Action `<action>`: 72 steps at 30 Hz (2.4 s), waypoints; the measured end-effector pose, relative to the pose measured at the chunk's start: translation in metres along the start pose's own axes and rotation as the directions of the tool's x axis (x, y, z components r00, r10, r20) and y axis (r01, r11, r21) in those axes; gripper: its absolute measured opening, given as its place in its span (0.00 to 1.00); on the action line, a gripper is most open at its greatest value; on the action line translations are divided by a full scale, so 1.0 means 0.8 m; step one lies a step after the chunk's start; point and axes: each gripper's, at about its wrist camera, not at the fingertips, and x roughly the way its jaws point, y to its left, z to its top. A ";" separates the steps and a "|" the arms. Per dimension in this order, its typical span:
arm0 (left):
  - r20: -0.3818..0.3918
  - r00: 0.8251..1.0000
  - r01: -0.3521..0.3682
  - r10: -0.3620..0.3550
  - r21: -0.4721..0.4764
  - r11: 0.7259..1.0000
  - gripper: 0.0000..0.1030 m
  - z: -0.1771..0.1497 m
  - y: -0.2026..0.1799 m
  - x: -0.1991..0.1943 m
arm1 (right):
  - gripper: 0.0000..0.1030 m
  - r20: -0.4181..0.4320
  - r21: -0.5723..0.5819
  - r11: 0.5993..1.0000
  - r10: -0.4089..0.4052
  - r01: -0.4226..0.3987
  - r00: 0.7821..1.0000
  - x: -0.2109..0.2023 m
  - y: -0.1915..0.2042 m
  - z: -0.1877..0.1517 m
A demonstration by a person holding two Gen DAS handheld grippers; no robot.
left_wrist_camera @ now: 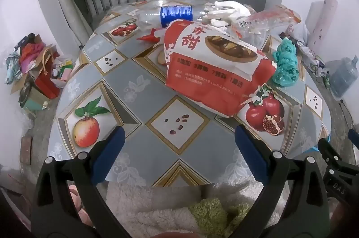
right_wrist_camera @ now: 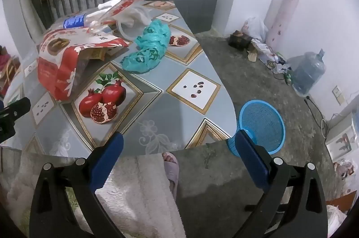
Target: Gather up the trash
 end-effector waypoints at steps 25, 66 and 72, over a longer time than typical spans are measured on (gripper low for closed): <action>-0.010 1.000 -0.002 0.003 0.001 1.000 0.91 0.000 0.000 0.000 | 0.94 0.006 0.003 1.000 0.007 -0.007 1.000 -0.003 0.000 0.003; 0.038 0.999 0.016 -0.017 0.014 1.000 0.91 0.000 -0.007 -0.018 | 0.94 0.063 0.041 0.999 0.012 -0.015 0.998 -0.031 -0.004 0.005; 0.034 0.998 0.051 -0.052 0.004 0.999 0.91 -0.002 -0.004 -0.024 | 0.94 0.088 0.058 0.998 0.033 -0.038 0.996 -0.040 -0.008 0.005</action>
